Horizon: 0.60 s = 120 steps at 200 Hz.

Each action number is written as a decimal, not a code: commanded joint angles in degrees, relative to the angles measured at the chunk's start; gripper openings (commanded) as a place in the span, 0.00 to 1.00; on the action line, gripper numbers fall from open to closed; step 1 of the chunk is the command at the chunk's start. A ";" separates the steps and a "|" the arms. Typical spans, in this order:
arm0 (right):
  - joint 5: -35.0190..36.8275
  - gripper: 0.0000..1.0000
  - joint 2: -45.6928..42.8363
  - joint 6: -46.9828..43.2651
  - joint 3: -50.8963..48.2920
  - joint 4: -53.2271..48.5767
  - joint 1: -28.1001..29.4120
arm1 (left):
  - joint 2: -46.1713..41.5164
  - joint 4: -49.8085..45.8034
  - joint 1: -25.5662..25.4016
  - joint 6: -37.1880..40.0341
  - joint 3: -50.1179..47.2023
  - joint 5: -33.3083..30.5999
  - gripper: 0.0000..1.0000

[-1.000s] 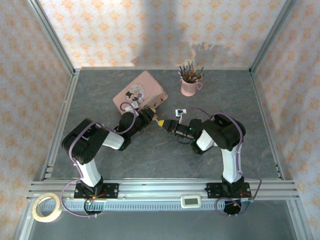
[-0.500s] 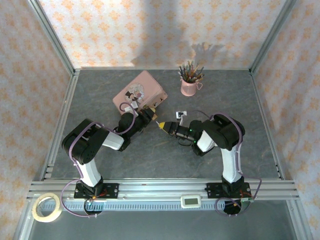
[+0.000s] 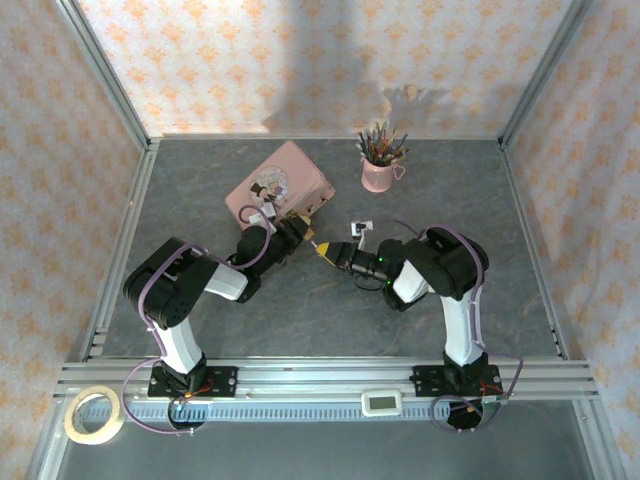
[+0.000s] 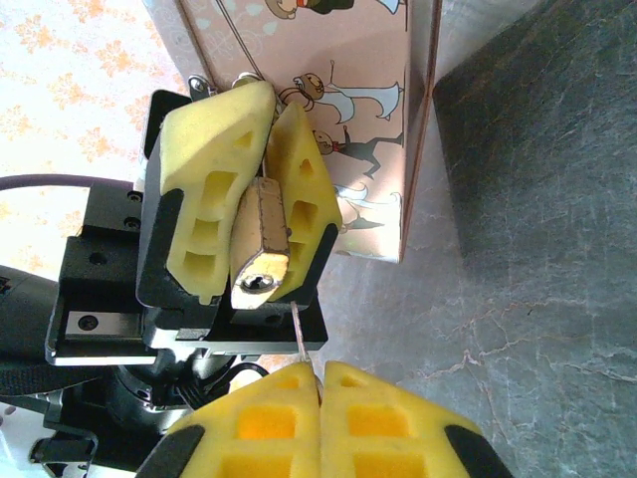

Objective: Unlock the padlock with the key

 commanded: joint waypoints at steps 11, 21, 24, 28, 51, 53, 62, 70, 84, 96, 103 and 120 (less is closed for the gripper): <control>-0.01 0.00 -1.40 0.01 0.24 10.29 -0.29 | -0.42 5.80 -0.61 -0.61 -0.26 0.26 0.00; -0.02 0.00 -1.76 -0.23 0.02 10.12 -0.28 | -0.42 5.81 -0.61 -0.54 -0.25 0.25 0.00; -0.01 0.00 -1.91 -0.27 -0.05 10.12 -0.28 | -0.34 5.82 -0.66 -0.54 -0.29 0.18 0.00; -0.02 0.00 -2.13 -0.41 -0.15 10.03 -0.30 | -0.39 5.81 -0.63 -0.56 -0.25 0.17 0.00; -0.17 0.00 -2.85 -0.85 -0.25 9.41 -0.21 | -0.33 6.06 -0.65 -0.76 -0.33 0.23 0.00; -0.12 0.00 -2.84 -0.87 -0.31 9.41 -0.28 | -0.40 6.08 -0.64 -0.73 -0.33 0.19 0.00; -0.10 0.00 -3.00 -0.87 -0.29 9.50 -0.25 | -0.41 6.03 -0.64 -0.68 -0.33 0.17 0.00; -0.10 0.00 -3.10 -0.87 -0.23 9.50 -0.29 | -0.46 5.97 -0.64 -0.64 -0.34 0.22 0.00; 0.14 0.00 -3.06 -1.00 -0.15 9.37 -0.30 | -0.45 5.95 -0.68 -0.78 -0.38 0.26 0.00; 0.22 0.00 -2.77 -0.95 0.15 9.31 -0.27 | -0.66 6.08 -0.73 -0.89 -0.42 0.29 0.00; 0.21 0.00 -2.51 -0.70 0.34 9.56 -0.17 | -0.72 6.04 -0.90 -0.81 -0.43 0.27 0.00; 0.16 0.00 -1.74 -0.18 0.92 10.33 -0.19 | -0.92 6.05 -1.00 -0.82 -0.42 0.17 0.00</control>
